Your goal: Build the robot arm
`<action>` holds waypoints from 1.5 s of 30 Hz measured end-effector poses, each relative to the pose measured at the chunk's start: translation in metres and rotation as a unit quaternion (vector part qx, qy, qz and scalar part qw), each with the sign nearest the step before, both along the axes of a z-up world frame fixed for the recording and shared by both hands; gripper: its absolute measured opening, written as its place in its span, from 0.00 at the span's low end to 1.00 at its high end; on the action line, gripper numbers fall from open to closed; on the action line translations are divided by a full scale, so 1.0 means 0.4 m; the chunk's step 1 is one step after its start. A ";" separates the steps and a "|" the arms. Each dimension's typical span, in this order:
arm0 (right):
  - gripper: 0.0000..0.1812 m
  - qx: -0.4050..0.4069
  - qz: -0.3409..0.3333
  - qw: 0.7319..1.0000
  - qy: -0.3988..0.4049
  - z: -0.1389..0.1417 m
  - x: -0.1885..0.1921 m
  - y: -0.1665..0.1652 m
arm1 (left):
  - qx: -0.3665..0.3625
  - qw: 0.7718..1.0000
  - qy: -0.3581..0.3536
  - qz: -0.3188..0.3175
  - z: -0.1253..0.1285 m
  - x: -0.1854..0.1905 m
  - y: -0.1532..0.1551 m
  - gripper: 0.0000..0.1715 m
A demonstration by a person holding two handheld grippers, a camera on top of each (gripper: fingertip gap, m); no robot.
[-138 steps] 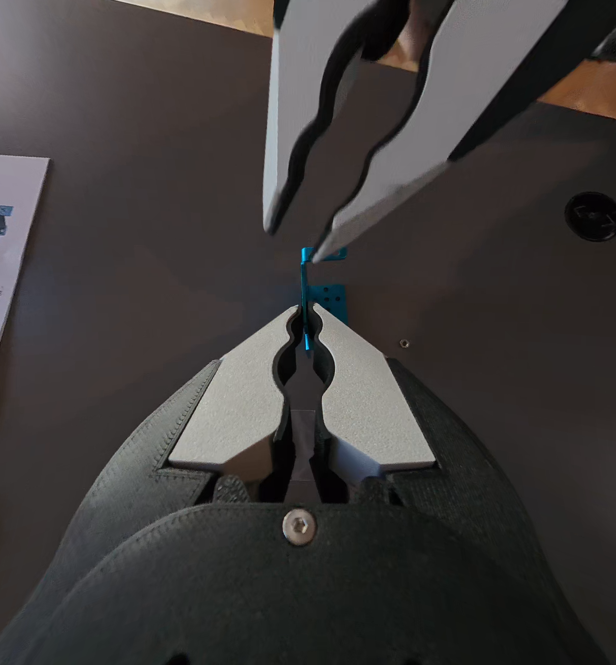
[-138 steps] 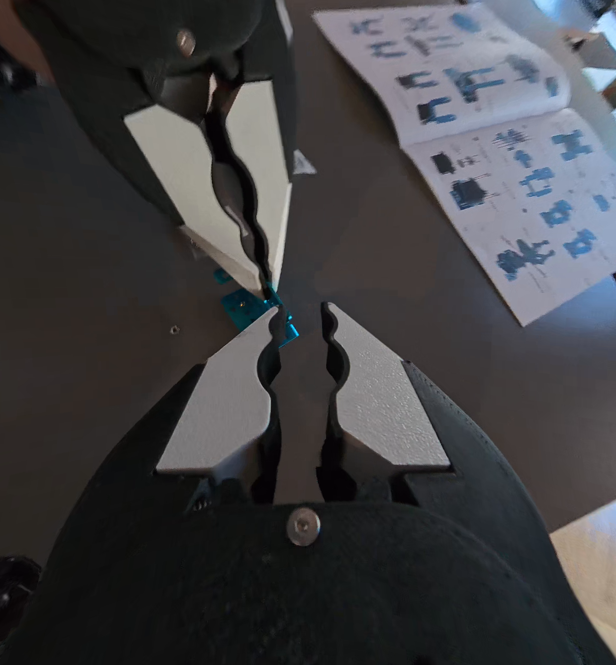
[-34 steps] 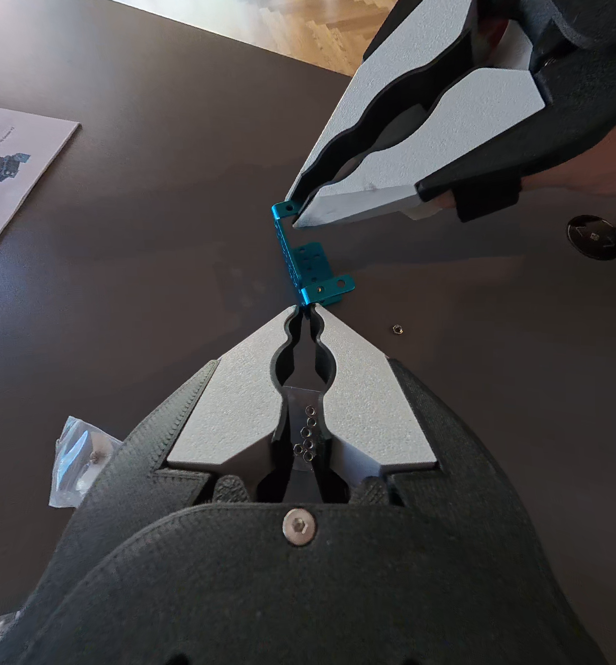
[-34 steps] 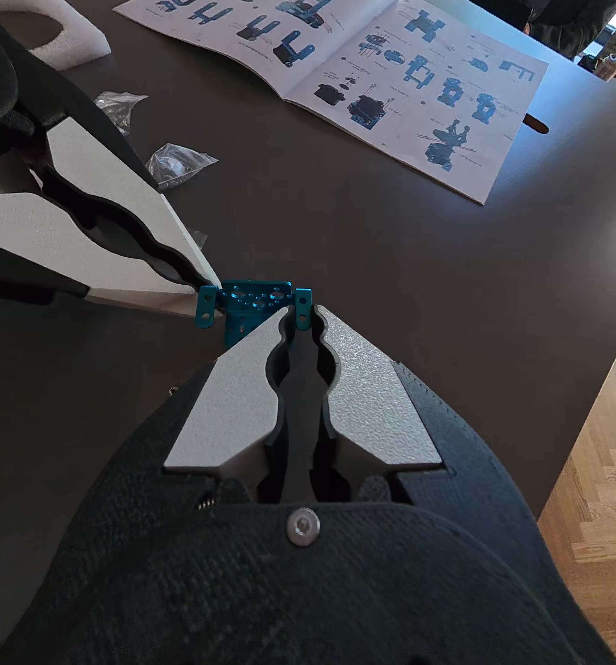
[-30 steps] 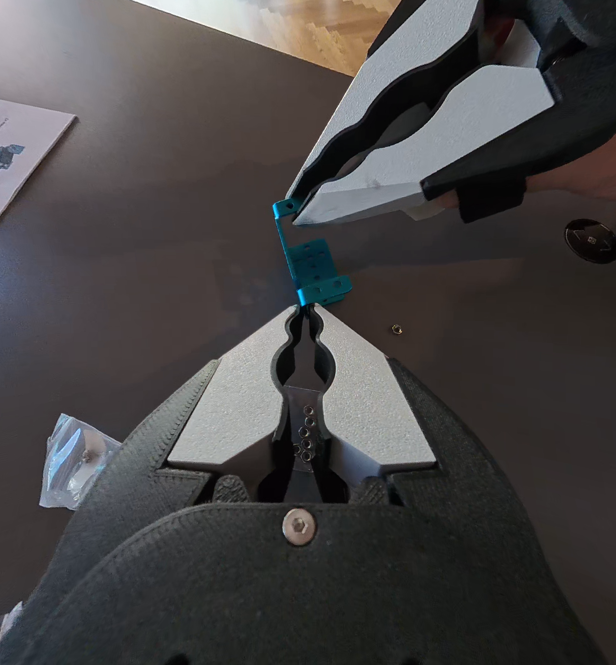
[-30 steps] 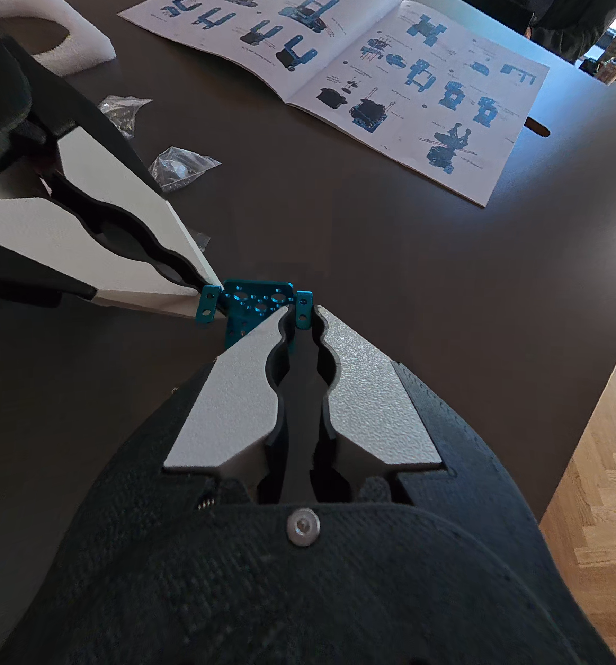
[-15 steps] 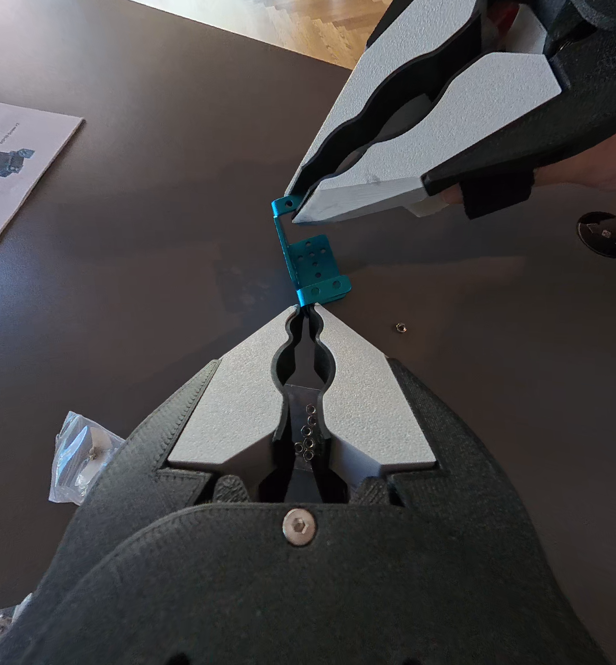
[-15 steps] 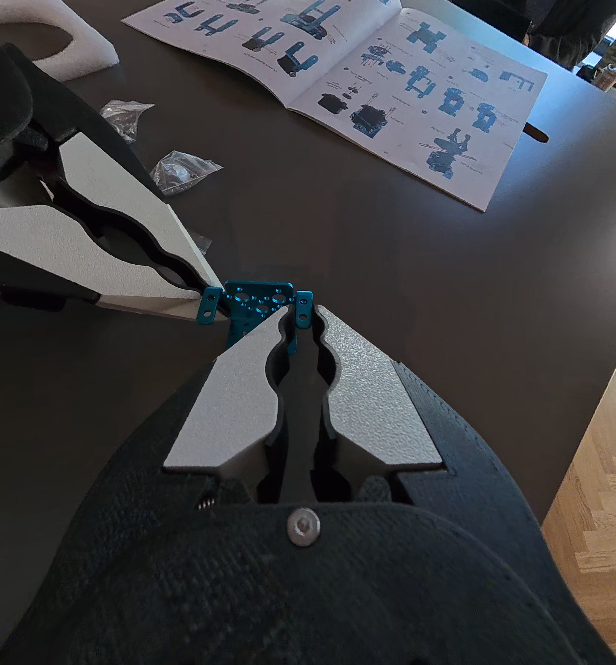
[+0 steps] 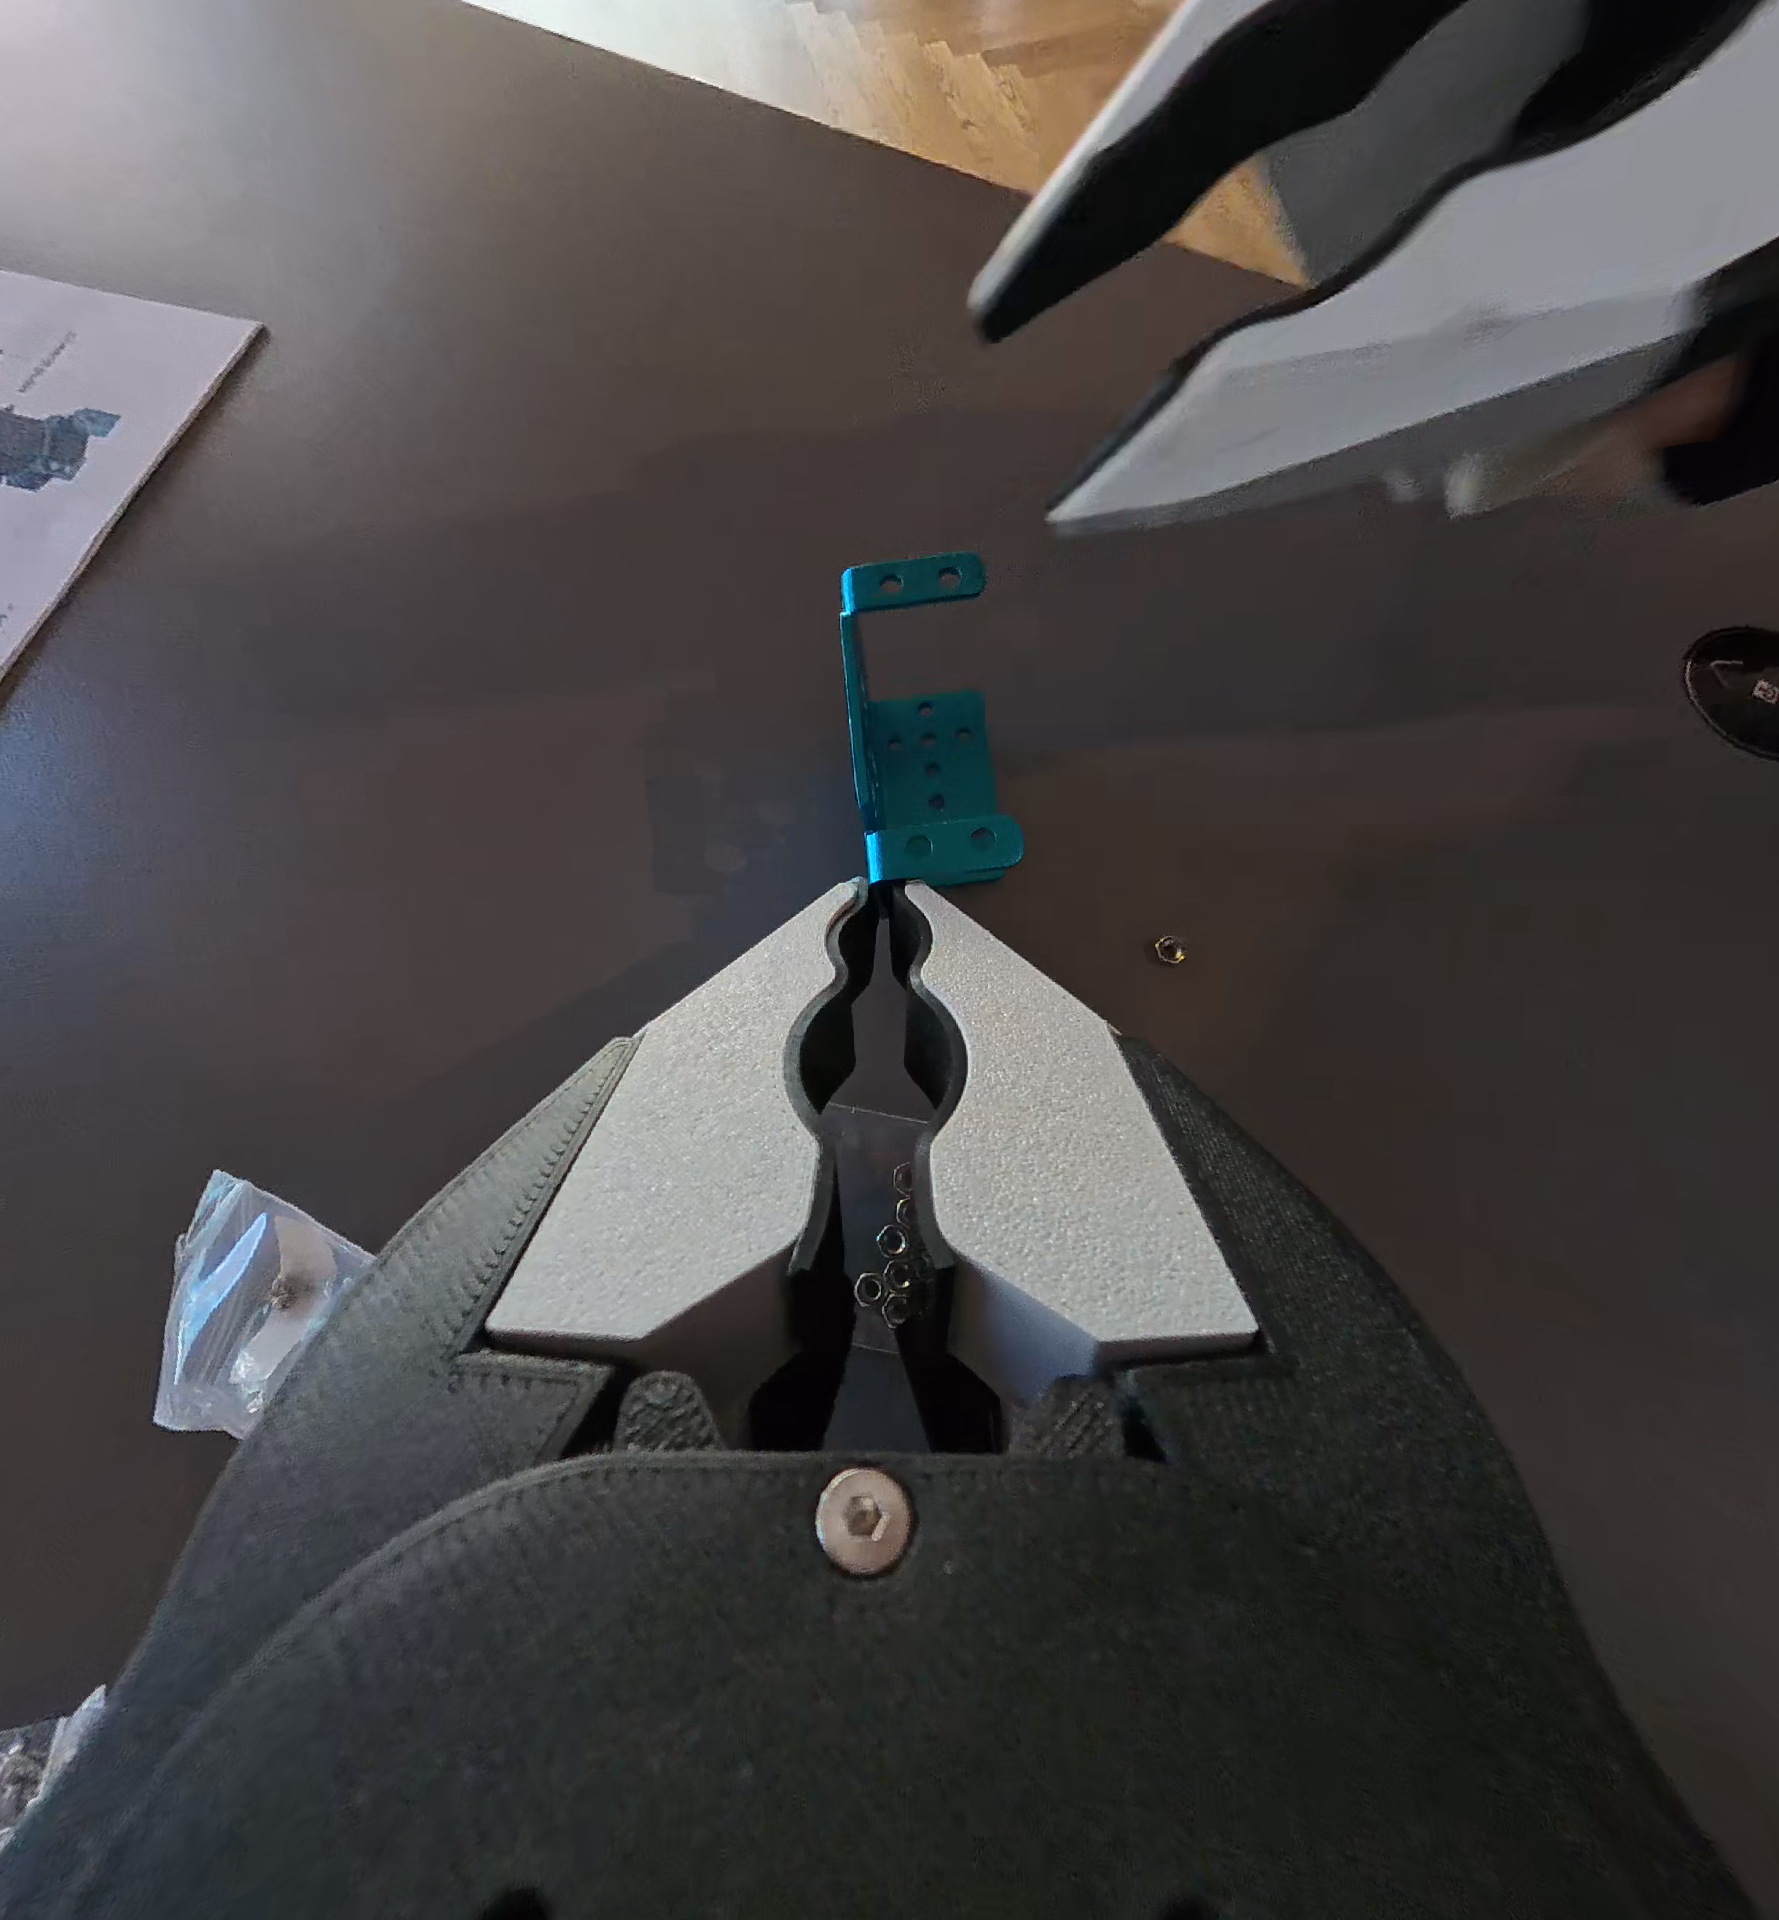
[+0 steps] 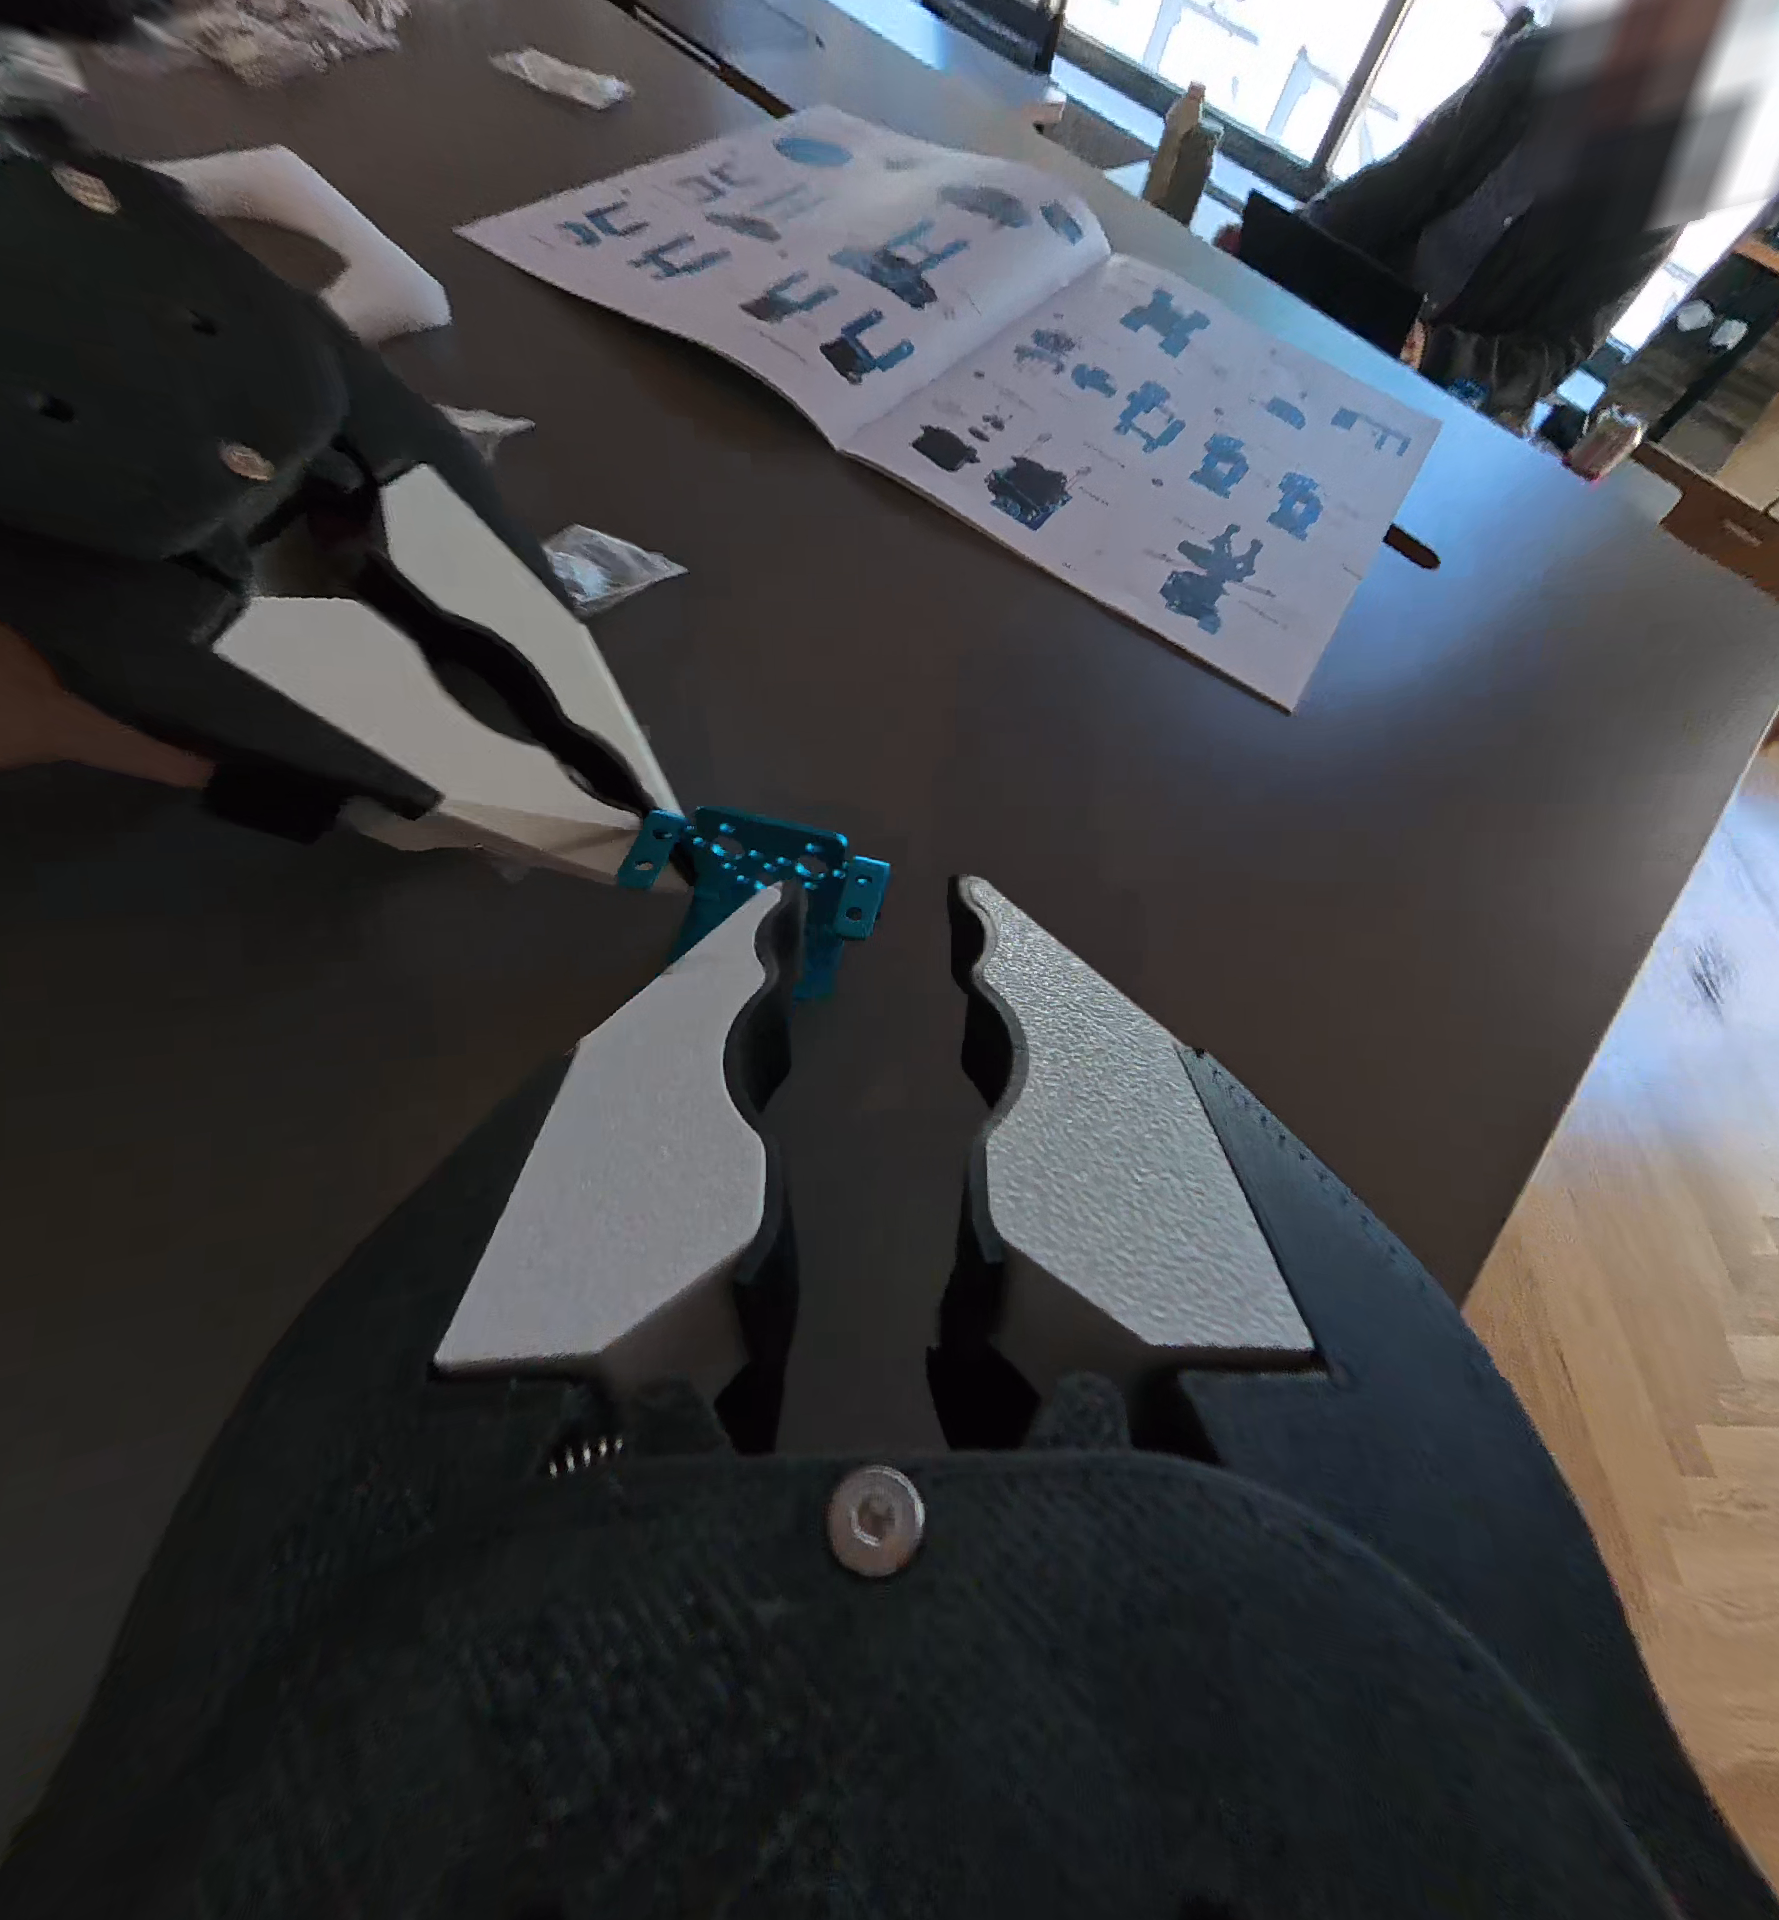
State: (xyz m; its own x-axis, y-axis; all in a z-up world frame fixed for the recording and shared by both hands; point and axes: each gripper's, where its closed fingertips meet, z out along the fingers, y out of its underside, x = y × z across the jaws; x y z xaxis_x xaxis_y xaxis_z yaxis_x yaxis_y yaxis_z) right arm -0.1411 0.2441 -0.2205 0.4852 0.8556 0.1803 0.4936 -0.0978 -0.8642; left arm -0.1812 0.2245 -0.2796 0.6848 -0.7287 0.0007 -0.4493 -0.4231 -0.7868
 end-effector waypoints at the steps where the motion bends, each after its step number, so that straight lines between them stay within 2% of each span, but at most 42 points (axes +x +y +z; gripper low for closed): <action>1: 0.14 0.001 0.016 1.000 0.007 0.010 0.006 -0.024 | 0.000 1.000 0.003 0.000 0.000 0.000 0.000 0.01; 3: 0.13 -0.025 0.067 0.997 0.014 -0.002 0.004 -0.088 | -0.001 1.000 0.009 0.001 0.001 0.001 -0.001 0.01; 7: 0.11 -0.098 0.139 0.985 -0.032 -0.096 -0.010 -0.173 | -0.001 1.000 0.020 0.003 0.001 0.001 0.000 0.01; 10: 0.07 -0.096 0.173 0.977 -0.078 -0.126 -0.027 -0.190 | -0.001 1.000 0.023 0.004 0.001 0.001 -0.001 0.01; 16: 0.07 -0.068 0.235 0.956 -0.160 -0.154 -0.043 -0.172 | -0.007 1.000 0.018 0.004 0.001 0.001 -0.002 0.01; 19: 0.07 -0.111 0.234 0.951 -0.169 -0.166 -0.049 -0.173 | -0.007 1.000 0.020 0.005 0.001 0.001 -0.002 0.01; 27: 0.05 -0.120 0.201 0.957 -0.169 -0.171 -0.052 -0.168 | -0.003 1.000 0.027 0.004 0.001 0.002 -0.002 0.01; 45: 0.02 -0.111 0.201 0.956 -0.182 -0.166 -0.046 -0.158 | -0.003 1.000 0.027 -0.001 0.001 0.002 -0.004 0.00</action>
